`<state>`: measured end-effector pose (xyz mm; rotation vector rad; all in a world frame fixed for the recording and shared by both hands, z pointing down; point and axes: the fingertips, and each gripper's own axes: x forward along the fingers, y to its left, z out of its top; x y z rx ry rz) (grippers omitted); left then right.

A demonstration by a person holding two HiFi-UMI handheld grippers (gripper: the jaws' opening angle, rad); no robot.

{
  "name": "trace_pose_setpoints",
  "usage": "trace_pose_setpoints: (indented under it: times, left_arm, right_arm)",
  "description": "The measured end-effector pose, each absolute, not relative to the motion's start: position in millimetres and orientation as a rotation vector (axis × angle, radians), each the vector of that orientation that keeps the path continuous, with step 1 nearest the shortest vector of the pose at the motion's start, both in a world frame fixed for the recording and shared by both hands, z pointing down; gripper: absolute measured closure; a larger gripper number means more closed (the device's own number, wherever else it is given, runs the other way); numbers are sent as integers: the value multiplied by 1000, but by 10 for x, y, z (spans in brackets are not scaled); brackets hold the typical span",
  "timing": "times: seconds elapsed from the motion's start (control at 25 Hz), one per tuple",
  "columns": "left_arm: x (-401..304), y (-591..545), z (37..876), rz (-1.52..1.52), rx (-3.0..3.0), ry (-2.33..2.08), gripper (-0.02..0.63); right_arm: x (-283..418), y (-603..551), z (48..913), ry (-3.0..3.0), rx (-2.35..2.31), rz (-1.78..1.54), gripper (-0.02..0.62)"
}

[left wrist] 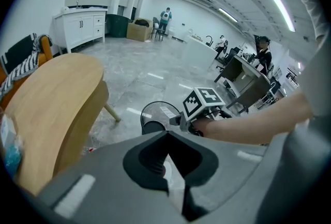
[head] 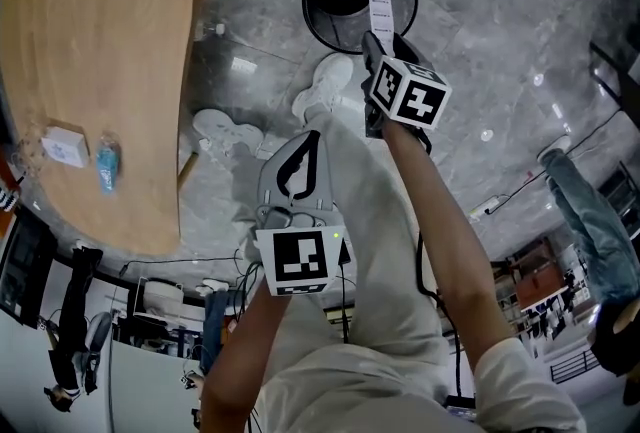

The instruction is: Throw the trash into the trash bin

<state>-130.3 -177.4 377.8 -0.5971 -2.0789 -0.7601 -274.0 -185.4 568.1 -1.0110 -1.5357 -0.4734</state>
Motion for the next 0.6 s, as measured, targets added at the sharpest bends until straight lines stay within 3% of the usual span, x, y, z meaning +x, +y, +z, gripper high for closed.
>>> trace_pose_setpoints:
  times: [0.12,0.2,0.6]
  left_arm:
    - [-1291,-1802,3763,-765,-598,-2071,606]
    - [-1281,-1790,3745,-761,-600,-2078,606]
    - [-1149,-1791,3640,-773,-631,-2088,606]
  right_arm:
    - [-2788,-1825,5631,-1561,-1039,-482,360]
    - [-2784,-1822,5601,-1569,-1041,-487,308]
    - [-2507,-1791,5433,-1565,-1092,-531,327]
